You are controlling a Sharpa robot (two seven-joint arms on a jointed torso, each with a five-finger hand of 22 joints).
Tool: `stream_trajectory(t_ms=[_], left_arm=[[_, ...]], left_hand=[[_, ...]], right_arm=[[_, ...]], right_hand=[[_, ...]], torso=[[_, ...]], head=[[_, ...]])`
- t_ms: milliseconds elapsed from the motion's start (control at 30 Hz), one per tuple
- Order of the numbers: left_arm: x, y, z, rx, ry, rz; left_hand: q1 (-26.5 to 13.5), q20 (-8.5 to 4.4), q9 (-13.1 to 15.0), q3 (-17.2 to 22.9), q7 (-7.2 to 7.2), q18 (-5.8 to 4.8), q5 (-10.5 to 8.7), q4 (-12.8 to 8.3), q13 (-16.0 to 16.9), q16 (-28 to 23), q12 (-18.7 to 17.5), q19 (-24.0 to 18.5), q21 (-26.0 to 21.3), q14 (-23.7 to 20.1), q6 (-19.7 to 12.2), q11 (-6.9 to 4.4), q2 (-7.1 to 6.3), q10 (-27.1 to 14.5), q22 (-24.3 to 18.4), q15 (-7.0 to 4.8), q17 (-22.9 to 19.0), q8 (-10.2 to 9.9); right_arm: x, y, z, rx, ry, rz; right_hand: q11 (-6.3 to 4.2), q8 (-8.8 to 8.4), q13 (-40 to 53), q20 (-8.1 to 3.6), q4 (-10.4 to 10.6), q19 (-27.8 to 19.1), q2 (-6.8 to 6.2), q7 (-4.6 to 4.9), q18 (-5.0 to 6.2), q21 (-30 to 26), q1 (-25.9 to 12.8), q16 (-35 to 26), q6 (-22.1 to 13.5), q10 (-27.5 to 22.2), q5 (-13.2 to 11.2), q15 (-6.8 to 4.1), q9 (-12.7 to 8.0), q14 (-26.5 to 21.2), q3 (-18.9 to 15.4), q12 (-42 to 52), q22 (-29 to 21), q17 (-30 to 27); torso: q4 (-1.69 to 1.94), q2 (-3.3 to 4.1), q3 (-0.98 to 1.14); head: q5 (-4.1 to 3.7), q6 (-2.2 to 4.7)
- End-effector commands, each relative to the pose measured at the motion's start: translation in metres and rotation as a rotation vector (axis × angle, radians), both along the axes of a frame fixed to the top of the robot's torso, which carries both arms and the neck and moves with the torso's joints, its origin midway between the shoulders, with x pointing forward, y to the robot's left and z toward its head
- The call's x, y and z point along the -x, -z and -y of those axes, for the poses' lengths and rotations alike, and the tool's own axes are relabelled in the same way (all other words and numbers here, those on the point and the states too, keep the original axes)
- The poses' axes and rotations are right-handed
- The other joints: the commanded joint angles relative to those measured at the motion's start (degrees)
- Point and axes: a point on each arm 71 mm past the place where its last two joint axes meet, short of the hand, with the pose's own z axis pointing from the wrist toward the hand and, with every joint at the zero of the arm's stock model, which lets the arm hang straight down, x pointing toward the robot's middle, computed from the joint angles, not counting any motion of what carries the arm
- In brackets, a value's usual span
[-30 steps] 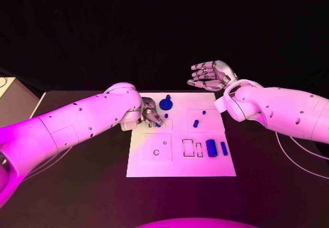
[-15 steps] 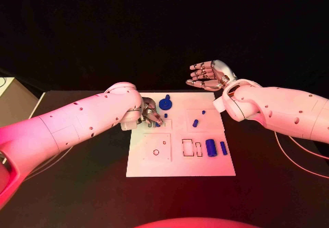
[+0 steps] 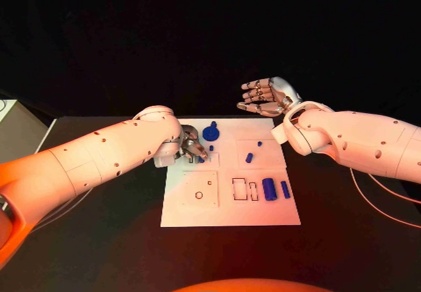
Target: Assemble the parts on the task board
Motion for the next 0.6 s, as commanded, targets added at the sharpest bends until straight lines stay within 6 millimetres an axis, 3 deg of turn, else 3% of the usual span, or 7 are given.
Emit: stream_trajectory(t_ms=[33, 367, 400, 433, 600], left_arm=[[0.0037, 0.0077, 0.0030, -0.010, 0.017, -0.013], [0.0035, 0.0086, -0.0007, -0.011, 0.012, -0.013], [0.0032, 0.0085, -0.0017, -0.009, 0.008, -0.010], [0.0030, 0.0084, -0.0025, -0.006, 0.005, -0.007], [0.0021, 0.0081, -0.0051, 0.000, -0.005, 0.000]], left_hand=[[0.06, -0.15, -0.03, 0.00, -1.87, -1.09, -0.47, -1.77, -0.09, 0.25, -0.35, 0.39, -0.06, 6.14, 1.49, -0.01, -1.61, -0.25, 0.78, -0.46, 15.09, -0.45], [0.13, -0.27, -0.32, -5.79, -2.04, -1.06, -0.95, 0.56, -0.25, 0.25, -0.68, 0.34, -0.28, 6.14, 1.85, -0.13, -3.76, -0.58, 0.61, -0.57, 15.09, -1.03], [-0.01, -0.26, -0.40, -7.21, -2.03, -1.08, -1.70, 1.41, -0.41, 0.25, -0.83, 0.37, -0.29, 6.14, 1.95, -0.12, -4.05, -0.71, 0.65, -0.57, 15.09, -1.16], [-0.14, -0.26, -0.50, -8.90, -2.00, -1.07, -7.02, 2.61, -0.53, 0.25, -0.96, 0.39, -0.33, 6.14, 2.09, -0.09, -4.09, -0.82, 0.65, -0.54, 15.09, -1.33], [0.21, -0.25, -0.71, -11.08, -1.89, -1.08, -8.65, 4.72, -0.55, 0.25, -1.06, 0.44, -0.37, 6.14, 2.23, 0.00, -4.29, -0.91, 0.70, -0.51, 15.09, -1.71]], right_arm=[[0.0007, -0.0001, -0.0017, 0.006, -0.020, 0.003], [0.0007, -0.0001, -0.0015, 0.006, -0.020, 0.004], [0.0007, -0.0001, -0.0014, 0.006, -0.020, 0.004], [0.0007, -0.0002, -0.0013, 0.006, -0.020, 0.005], [0.0007, -0.0002, -0.0012, 0.006, -0.020, 0.005]], right_hand=[[0.00, 0.22, 0.02, 0.02, 0.02, -0.27, 0.23, 5.51, -0.55, -0.23, -0.09, -0.25, 0.46, 0.50, 0.25, 0.05, -0.05, -0.45, 0.35, -0.22, -0.07, -0.05], [0.02, 0.19, 0.01, 0.03, 0.02, -0.38, 0.13, 5.51, -0.57, -0.23, -0.10, -0.30, 0.29, 0.46, 0.33, 0.08, -0.11, -0.82, 0.33, -0.24, -0.09, -0.14], [0.03, 0.17, 0.00, 0.03, 0.02, -0.41, -0.02, 5.52, -0.58, -0.23, -0.11, -0.30, 0.23, 0.43, 0.36, 0.09, -0.13, -0.88, 0.24, -0.25, -0.10, -0.17], [0.03, 0.17, 0.00, 0.03, 0.02, -0.41, -0.02, 5.52, -0.58, -0.23, -0.11, -0.30, 0.23, 0.43, 0.36, 0.09, -0.13, -0.88, 0.24, -0.25, -0.10, -0.17], [0.03, 0.16, 0.00, 0.03, 0.02, -0.44, -0.11, 5.53, -0.58, -0.23, -0.11, -0.30, 0.30, 0.41, 0.38, 0.10, -0.14, -0.94, 0.17, -0.25, -0.10, -0.20]], torso=[[0.04, -0.04, -0.03], [0.03, -0.02, -0.04], [0.03, -0.01, -0.03], [0.02, 0.00, -0.02], [0.02, 0.00, -0.04]], head=[[-0.03, -0.09], [0.02, 0.02], [0.04, 0.04], [0.03, 0.04], [-0.03, 0.12]])
